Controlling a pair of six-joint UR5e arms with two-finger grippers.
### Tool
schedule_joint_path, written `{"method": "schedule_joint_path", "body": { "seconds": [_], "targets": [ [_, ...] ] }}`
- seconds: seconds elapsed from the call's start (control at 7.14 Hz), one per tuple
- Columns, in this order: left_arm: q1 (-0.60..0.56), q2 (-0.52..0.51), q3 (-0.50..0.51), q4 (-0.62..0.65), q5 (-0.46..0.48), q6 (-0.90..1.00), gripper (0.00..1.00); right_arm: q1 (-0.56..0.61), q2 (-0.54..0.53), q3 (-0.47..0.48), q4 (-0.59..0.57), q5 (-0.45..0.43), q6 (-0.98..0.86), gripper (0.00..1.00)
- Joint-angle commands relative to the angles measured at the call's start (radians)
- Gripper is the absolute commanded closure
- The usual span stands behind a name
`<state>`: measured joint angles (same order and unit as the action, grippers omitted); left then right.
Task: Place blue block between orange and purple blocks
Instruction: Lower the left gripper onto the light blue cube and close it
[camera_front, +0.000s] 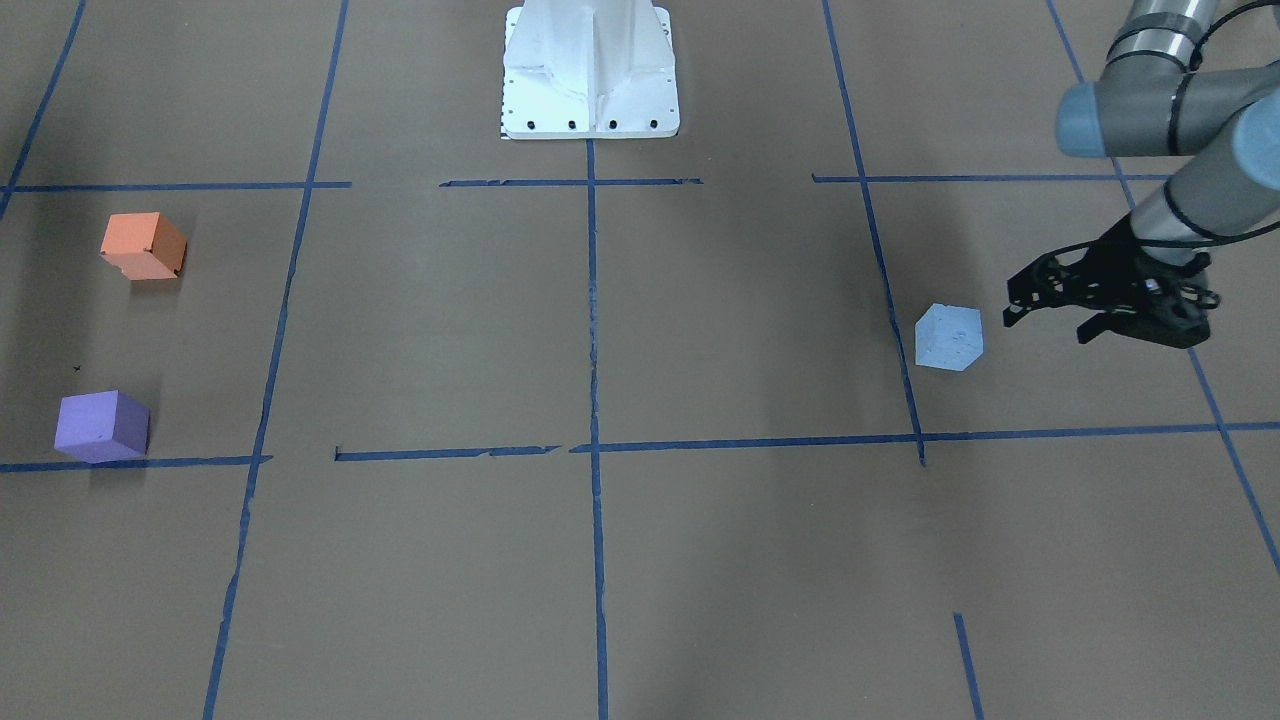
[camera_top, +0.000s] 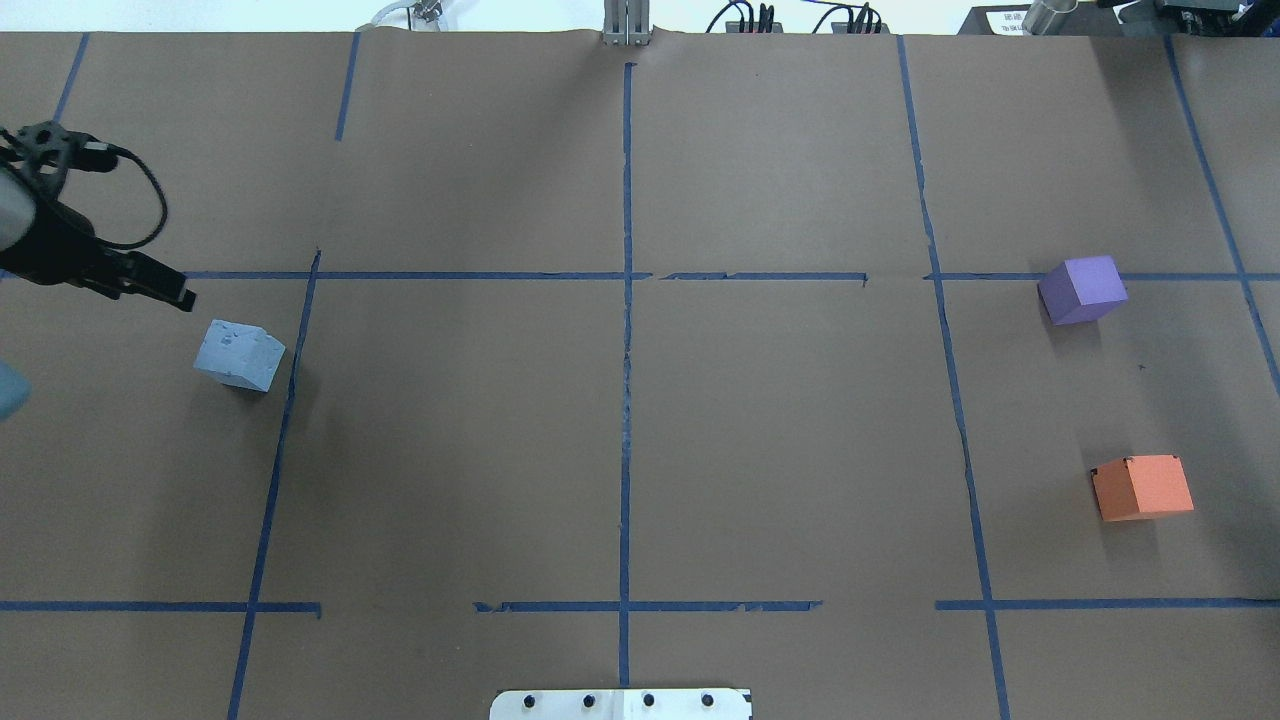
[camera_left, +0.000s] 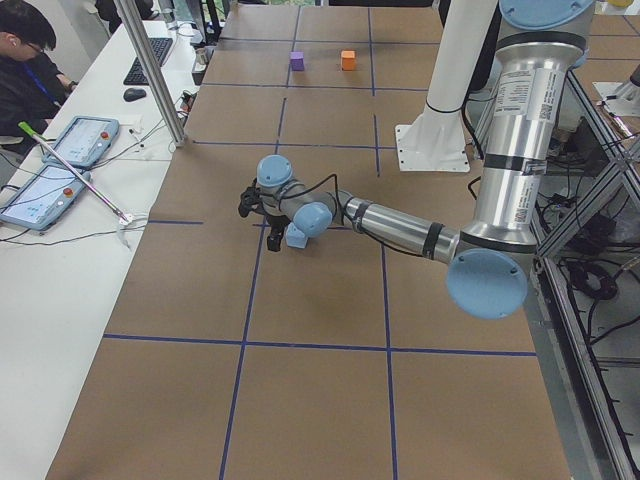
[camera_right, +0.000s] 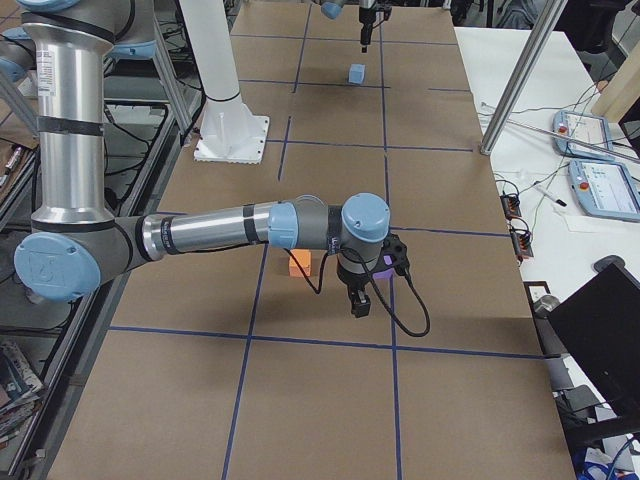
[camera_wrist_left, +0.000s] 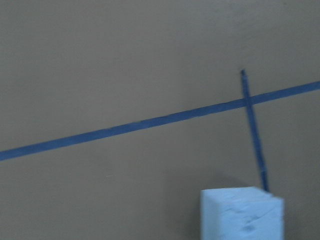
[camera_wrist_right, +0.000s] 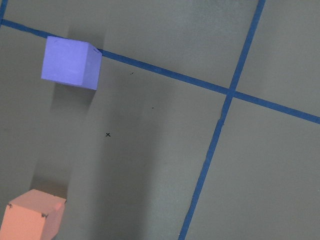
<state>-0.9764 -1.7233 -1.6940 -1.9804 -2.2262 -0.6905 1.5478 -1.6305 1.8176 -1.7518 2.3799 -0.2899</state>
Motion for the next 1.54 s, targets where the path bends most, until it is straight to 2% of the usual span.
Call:
{"method": "schedule_joint_path", "body": {
  "seconds": [0.0, 1.12, 1.4],
  "targets": [
    [0.12, -0.042, 0.002, -0.001, 0.103, -0.107, 0.0, 0.0, 0.0, 0.0, 0.0, -0.001, 0.0, 0.0],
    [0.113, -0.012, -0.006, 0.006, 0.102, -0.089, 0.0, 0.0, 0.0, 0.0, 0.0, -0.001, 0.0, 0.0],
    [0.13, -0.016, 0.019, 0.008, 0.108, -0.089, 0.0, 0.0, 0.0, 0.0, 0.0, -0.001, -0.001, 0.0]
  ]
}}
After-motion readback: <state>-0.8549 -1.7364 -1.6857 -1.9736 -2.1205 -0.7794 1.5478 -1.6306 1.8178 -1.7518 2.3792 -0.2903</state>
